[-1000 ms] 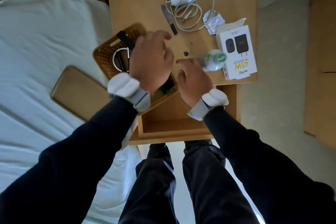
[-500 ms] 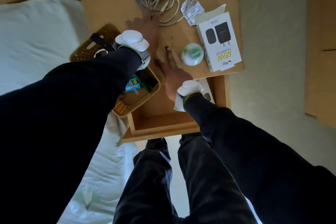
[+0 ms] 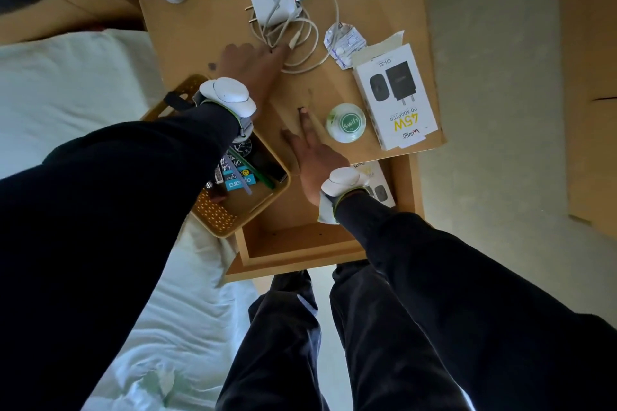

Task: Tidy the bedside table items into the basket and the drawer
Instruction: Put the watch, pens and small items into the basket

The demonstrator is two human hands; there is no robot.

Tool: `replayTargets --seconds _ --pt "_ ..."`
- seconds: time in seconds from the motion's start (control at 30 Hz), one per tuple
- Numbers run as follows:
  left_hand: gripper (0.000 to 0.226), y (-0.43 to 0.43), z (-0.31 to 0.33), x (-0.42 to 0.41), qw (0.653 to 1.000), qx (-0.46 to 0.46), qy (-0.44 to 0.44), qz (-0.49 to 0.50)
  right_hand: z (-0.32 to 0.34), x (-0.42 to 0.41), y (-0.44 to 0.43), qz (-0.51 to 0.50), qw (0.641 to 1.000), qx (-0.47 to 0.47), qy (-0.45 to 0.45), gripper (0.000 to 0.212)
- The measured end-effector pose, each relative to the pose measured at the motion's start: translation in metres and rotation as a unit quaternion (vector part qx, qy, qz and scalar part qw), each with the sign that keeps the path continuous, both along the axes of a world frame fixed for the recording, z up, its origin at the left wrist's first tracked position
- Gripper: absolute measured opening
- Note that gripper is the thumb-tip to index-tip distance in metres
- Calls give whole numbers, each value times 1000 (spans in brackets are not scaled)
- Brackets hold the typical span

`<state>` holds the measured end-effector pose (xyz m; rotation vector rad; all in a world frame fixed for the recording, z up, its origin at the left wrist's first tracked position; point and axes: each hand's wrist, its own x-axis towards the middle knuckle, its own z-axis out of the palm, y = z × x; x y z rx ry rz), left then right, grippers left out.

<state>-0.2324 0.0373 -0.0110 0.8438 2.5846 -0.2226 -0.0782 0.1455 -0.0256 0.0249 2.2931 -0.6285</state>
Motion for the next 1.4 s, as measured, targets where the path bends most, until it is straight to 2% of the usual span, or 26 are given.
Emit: replayTargets --seconds 0.07,0.17,0.27,0.37,0.47,0.53,0.63,0.67,0.7,0.8,0.93,1.0,1.07,1.17,1.23,1.3,1.4 --pt "82 -1 0 4 1000 3 6 -30 -1 1 1 4 1000 1 6 91" --pt "66 -1 6 9 995 32 72 -60 -3 3 0 2 1000 2 12 89" --pt "32 -3 17 17 980 180 85 -22 -5 5 1 2 1000 2 16 90" --pt "17 -8 32 32 938 327 43 103 -9 7 5 9 1000 -7 12 96" --pt "16 -7 45 45 853 471 12 224 -10 9 8 2 1000 -21 13 93" --pt "13 -3 50 53 761 555 -41 335 -8 17 10 -6 999 -36 30 81" --pt "19 -1 54 65 584 614 -140 512 4 45 21 -57 991 -63 101 53" --pt "19 -2 54 70 546 612 -165 548 9 55 27 -87 986 -62 128 44" --pt "18 -2 52 75 527 601 -180 573 15 62 34 -117 981 -52 146 36" --pt "18 -1 45 90 522 550 -200 621 28 62 61 -165 977 23 132 23" --pt "12 0 37 99 521 495 -234 655 33 28 101 -127 982 119 75 24" --pt "9 -1 37 100 516 491 -242 659 30 6 116 -95 982 147 73 27" --pt "8 -3 37 103 526 496 -228 653 27 -18 123 -95 977 165 100 28" --pt "8 -5 35 114 556 486 -151 657 23 -55 122 -113 965 155 180 28" --pt "17 -6 32 122 603 443 -103 656 20 -74 118 -94 958 159 219 23" --pt "27 -6 29 128 649 382 -115 648 15 -92 115 -63 949 199 237 23" --pt "30 -7 24 126 690 333 -130 630 5 -117 112 -29 938 256 231 31"
